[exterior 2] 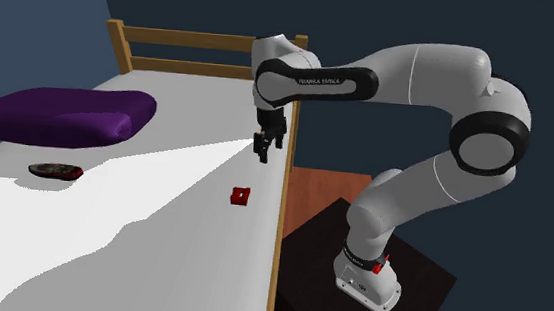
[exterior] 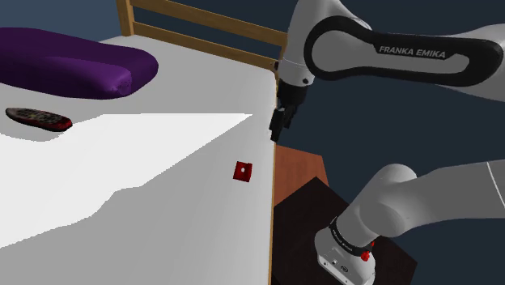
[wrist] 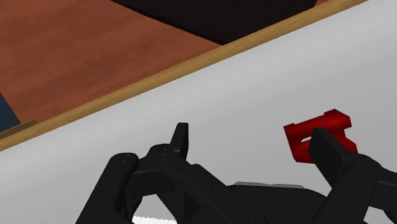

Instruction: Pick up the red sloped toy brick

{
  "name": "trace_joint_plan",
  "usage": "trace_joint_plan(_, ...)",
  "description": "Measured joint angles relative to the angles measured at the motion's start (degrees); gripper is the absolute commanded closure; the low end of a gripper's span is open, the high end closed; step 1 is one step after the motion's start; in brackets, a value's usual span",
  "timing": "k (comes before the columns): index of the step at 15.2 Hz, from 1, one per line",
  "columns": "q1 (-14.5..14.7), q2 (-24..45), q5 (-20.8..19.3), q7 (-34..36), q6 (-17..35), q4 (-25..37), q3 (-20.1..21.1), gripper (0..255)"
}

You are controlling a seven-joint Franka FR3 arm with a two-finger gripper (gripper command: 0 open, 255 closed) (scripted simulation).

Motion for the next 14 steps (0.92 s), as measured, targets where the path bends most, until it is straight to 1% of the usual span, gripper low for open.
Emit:
trace_joint_plan(4,2.30,5.26,1.06,0.88,5.68,0.68,4.14,0)
trace_joint_plan(10,5.15,12.54,1.03,1.97,14.16,1.03,9.91,0)
trace_joint_plan(14,5.64,15.11,0.81,2.84,17.14,0.92,11.51,0)
